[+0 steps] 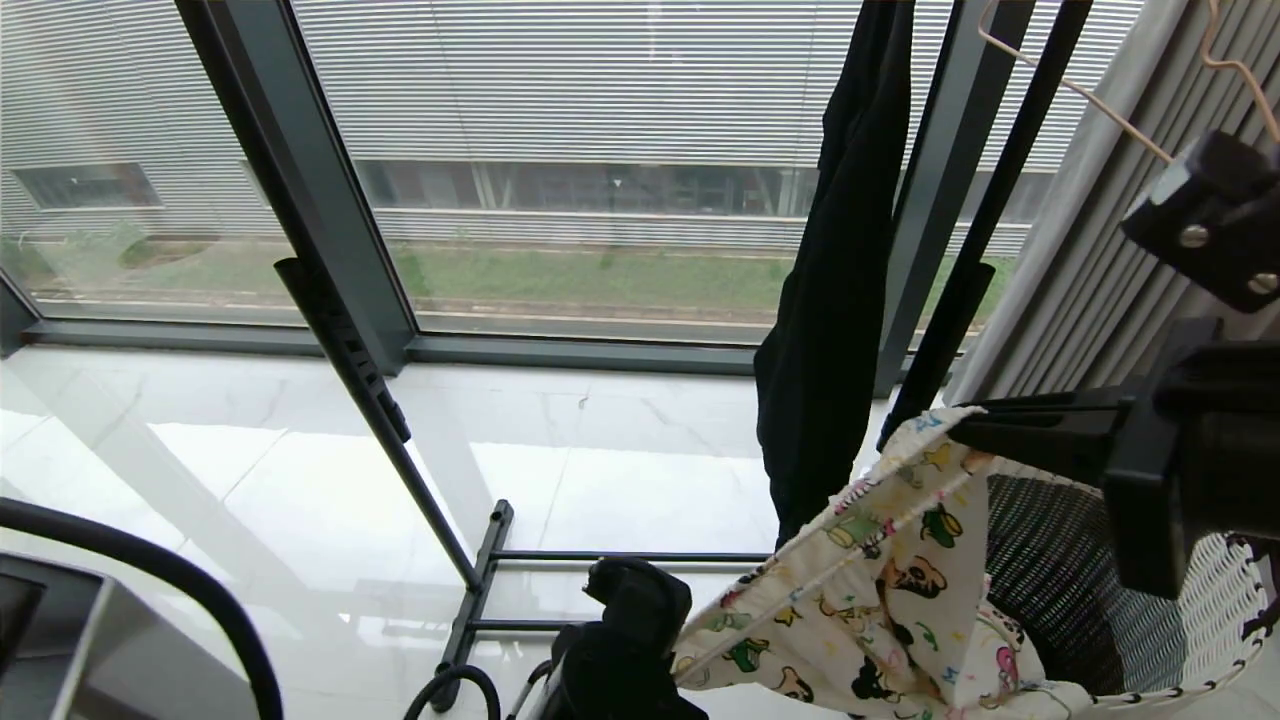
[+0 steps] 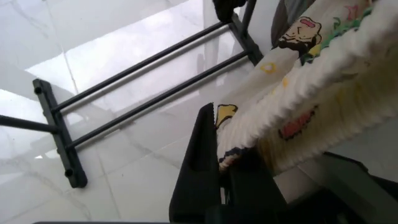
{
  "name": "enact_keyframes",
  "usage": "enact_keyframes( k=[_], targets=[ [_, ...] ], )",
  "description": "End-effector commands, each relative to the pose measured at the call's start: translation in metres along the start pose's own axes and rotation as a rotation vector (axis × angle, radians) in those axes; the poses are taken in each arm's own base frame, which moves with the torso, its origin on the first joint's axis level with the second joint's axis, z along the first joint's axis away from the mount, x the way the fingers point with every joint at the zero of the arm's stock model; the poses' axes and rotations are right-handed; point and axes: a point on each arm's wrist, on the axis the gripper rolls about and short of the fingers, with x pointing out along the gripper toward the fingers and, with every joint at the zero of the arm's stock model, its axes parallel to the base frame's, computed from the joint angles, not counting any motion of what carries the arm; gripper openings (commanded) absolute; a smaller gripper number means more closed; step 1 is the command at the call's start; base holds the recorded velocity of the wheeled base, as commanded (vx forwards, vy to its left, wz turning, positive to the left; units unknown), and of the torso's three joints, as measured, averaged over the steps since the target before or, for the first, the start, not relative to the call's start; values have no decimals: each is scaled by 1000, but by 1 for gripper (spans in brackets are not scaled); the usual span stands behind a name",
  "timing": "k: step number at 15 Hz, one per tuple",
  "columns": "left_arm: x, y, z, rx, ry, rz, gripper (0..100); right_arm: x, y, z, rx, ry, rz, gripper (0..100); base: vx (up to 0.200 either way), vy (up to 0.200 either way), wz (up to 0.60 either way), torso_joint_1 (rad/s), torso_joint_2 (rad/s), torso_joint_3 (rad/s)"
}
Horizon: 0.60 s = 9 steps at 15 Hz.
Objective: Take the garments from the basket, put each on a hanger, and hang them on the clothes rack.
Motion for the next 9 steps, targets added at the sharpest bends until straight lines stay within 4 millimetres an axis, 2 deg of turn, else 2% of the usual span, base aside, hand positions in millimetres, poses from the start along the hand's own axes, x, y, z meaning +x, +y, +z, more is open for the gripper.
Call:
enact_keyframes(
  k=[1,3,5,7,9],
  targets=[
    [-35,30,18,-68,-105,46,0,55,17,-14,32,88,18,0,0,0,0,0,0,0],
    [-56,59,27,-42,-171,149,0,87,31,-13,28,66,38,0,0,0,0,0,0,0],
    [-76,85,31,-30,-219,224,0,103,36,-14,33,45,35,0,0,0,0,0,0,0],
    [-88,93,40,-39,-271,235,0,101,24,-17,49,51,-2,0,0,0,0,0,0,0],
    [-90,93,54,-44,-286,234,0,84,2,-27,70,63,-67,0,0,0,0,0,0,0]
  ],
)
